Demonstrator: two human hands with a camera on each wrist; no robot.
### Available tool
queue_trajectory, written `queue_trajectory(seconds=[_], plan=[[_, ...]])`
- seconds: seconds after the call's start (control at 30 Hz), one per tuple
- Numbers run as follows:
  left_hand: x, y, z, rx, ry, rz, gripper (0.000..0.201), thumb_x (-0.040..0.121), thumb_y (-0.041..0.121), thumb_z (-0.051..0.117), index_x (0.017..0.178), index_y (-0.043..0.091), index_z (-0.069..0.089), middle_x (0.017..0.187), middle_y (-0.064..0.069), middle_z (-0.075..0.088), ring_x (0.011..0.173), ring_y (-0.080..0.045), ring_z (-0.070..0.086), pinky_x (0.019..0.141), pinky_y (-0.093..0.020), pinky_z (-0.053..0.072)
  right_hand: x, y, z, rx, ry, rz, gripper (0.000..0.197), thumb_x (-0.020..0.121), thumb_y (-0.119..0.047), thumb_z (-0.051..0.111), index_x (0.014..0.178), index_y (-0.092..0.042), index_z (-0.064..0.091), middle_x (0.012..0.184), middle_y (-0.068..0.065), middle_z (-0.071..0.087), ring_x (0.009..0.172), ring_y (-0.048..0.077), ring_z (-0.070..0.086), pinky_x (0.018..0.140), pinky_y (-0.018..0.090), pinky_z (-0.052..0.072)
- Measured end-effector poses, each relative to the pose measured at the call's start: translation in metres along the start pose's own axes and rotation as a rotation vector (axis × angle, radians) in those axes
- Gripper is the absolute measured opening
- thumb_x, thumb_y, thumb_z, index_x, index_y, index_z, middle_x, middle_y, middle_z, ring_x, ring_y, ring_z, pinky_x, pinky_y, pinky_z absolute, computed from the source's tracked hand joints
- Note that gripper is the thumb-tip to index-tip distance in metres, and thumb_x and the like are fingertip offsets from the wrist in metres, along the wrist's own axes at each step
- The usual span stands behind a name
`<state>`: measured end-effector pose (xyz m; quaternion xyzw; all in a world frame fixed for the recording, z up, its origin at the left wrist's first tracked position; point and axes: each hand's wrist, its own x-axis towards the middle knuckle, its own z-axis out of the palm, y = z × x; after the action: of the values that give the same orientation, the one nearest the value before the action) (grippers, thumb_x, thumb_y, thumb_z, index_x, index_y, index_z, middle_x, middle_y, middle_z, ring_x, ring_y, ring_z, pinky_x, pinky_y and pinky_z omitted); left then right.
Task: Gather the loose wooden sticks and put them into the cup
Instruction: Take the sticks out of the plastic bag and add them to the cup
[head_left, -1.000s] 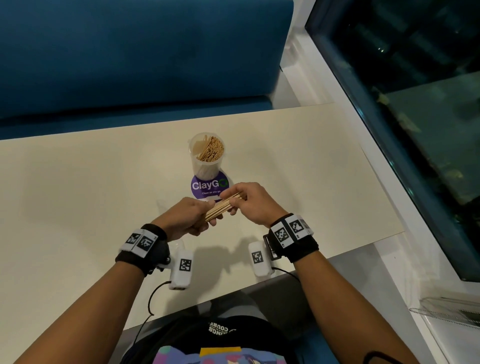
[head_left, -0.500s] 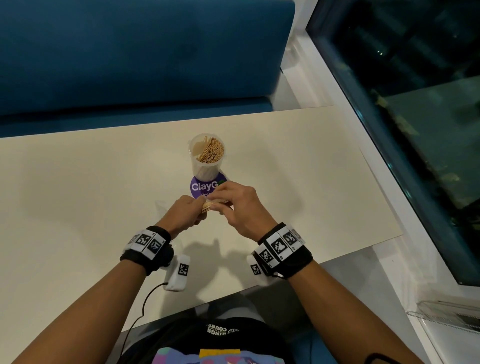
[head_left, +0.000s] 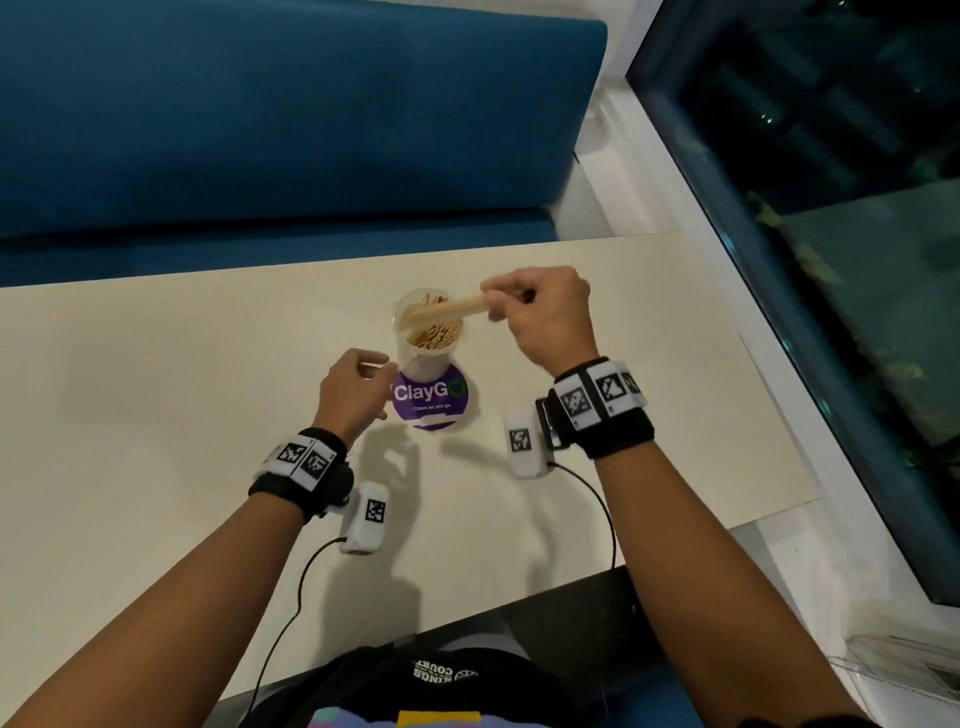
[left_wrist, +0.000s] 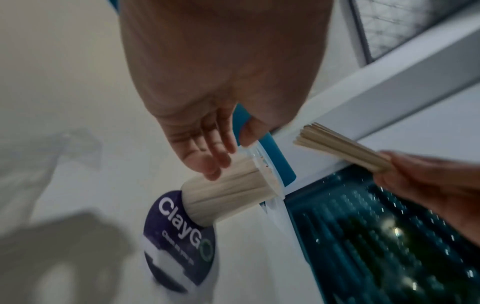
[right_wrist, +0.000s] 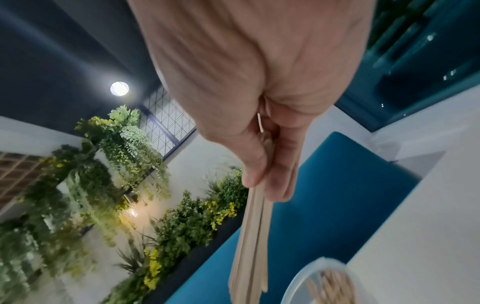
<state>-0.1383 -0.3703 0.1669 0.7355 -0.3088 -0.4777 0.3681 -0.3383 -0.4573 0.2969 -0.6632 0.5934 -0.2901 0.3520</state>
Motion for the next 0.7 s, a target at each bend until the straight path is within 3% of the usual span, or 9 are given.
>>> queue_trajectory(seconds=[0.07, 0.13, 0.2, 0.27, 0.37, 0.47, 0.53, 0.63, 0.7], plan=[[0.013, 0.003, 0.004, 0.199, -0.025, 0.079, 0.069, 0.085, 0.040, 0.081, 0.141, 0.014, 0.050, 0.126, -0.004, 0.061, 0.107, -0.023, 0.064, 0.083, -0.037, 0.054, 0.021, -0.002, 0.009, -0.053, 0.054, -0.035, 0.014, 0.090, -0.011, 0.075, 0.103, -0.010, 0.080, 0.089, 0.002, 0.075, 0.075, 0.007, 0.070, 0.070, 0.009, 0.052], [0.025, 0.008, 0.010, 0.275, -0.035, 0.132, 0.102, 0.074, 0.047, 0.090, 0.154, 0.012, 0.036, 0.146, -0.008, 0.048, 0.126, -0.025, 0.055, 0.096, -0.037, 0.049, 0.037, -0.001, 0.027, -0.112, 0.031, -0.044, 0.014, 0.091, -0.010, 0.074, 0.104, -0.009, 0.080, 0.096, 0.004, 0.075, 0.082, 0.011, 0.070, 0.081, 0.021, 0.058], [0.038, 0.008, 0.015, 0.298, -0.034, 0.166, 0.119, 0.066, 0.049, 0.094, 0.159, 0.013, 0.029, 0.158, -0.008, 0.040, 0.139, -0.026, 0.047, 0.109, -0.044, 0.046, 0.047, 0.000, 0.047, -0.202, -0.031, -0.073, 0.015, 0.093, -0.009, 0.071, 0.105, -0.008, 0.079, 0.103, 0.004, 0.074, 0.091, 0.013, 0.069, 0.089, 0.026, 0.058], [0.045, 0.008, 0.020, 0.295, -0.041, 0.201, 0.120, 0.063, 0.051, 0.095, 0.158, 0.016, 0.031, 0.159, -0.006, 0.042, 0.140, -0.024, 0.046, 0.112, -0.045, 0.045, 0.054, 0.004, 0.068, -0.329, -0.087, -0.121, 0.017, 0.094, -0.009, 0.069, 0.109, -0.010, 0.077, 0.111, 0.003, 0.071, 0.099, 0.014, 0.067, 0.093, 0.026, 0.056], [0.046, 0.010, 0.024, 0.259, -0.039, 0.258, 0.097, 0.069, 0.042, 0.093, 0.148, 0.017, 0.043, 0.147, -0.004, 0.053, 0.126, -0.019, 0.054, 0.098, -0.035, 0.047, 0.056, 0.014, 0.097, -0.492, -0.205, -0.178, 0.024, 0.094, -0.013, 0.070, 0.117, -0.012, 0.073, 0.119, 0.004, 0.063, 0.109, 0.019, 0.061, 0.095, 0.032, 0.054], [0.045, 0.012, 0.025, 0.218, -0.044, 0.284, 0.084, 0.074, 0.030, 0.091, 0.144, 0.016, 0.047, 0.136, 0.001, 0.057, 0.116, -0.015, 0.055, 0.090, -0.028, 0.043, 0.050, 0.023, 0.111, -0.719, -0.339, -0.336, 0.037, 0.091, -0.026, 0.072, 0.127, -0.019, 0.066, 0.125, 0.002, 0.061, 0.118, 0.023, 0.051, 0.099, 0.038, 0.046], [0.044, 0.011, 0.025, 0.199, -0.045, 0.295, 0.084, 0.074, 0.032, 0.091, 0.144, 0.017, 0.048, 0.131, 0.007, 0.053, 0.117, -0.016, 0.056, 0.090, -0.028, 0.043, 0.046, 0.029, 0.109, -0.748, -0.259, -0.402, 0.038, 0.090, -0.031, 0.073, 0.126, -0.022, 0.067, 0.126, -0.002, 0.064, 0.116, 0.022, 0.049, 0.100, 0.039, 0.043], [0.043, 0.009, 0.026, 0.174, -0.047, 0.298, 0.085, 0.075, 0.035, 0.091, 0.145, 0.017, 0.047, 0.129, 0.009, 0.050, 0.114, -0.013, 0.055, 0.089, -0.026, 0.045, 0.035, 0.039, 0.106, -0.583, -0.083, -0.403, 0.029, 0.088, -0.017, 0.074, 0.115, -0.010, 0.072, 0.118, 0.005, 0.068, 0.111, 0.026, 0.054, 0.096, 0.043, 0.047], [0.043, 0.008, 0.026, 0.162, -0.041, 0.304, 0.082, 0.077, 0.033, 0.089, 0.145, 0.018, 0.047, 0.130, 0.008, 0.051, 0.112, -0.011, 0.055, 0.084, -0.018, 0.044, 0.025, 0.047, 0.110, -0.534, -0.112, -0.394, 0.036, 0.084, -0.011, 0.076, 0.119, -0.006, 0.071, 0.120, 0.008, 0.068, 0.112, 0.028, 0.056, 0.098, 0.044, 0.049]])
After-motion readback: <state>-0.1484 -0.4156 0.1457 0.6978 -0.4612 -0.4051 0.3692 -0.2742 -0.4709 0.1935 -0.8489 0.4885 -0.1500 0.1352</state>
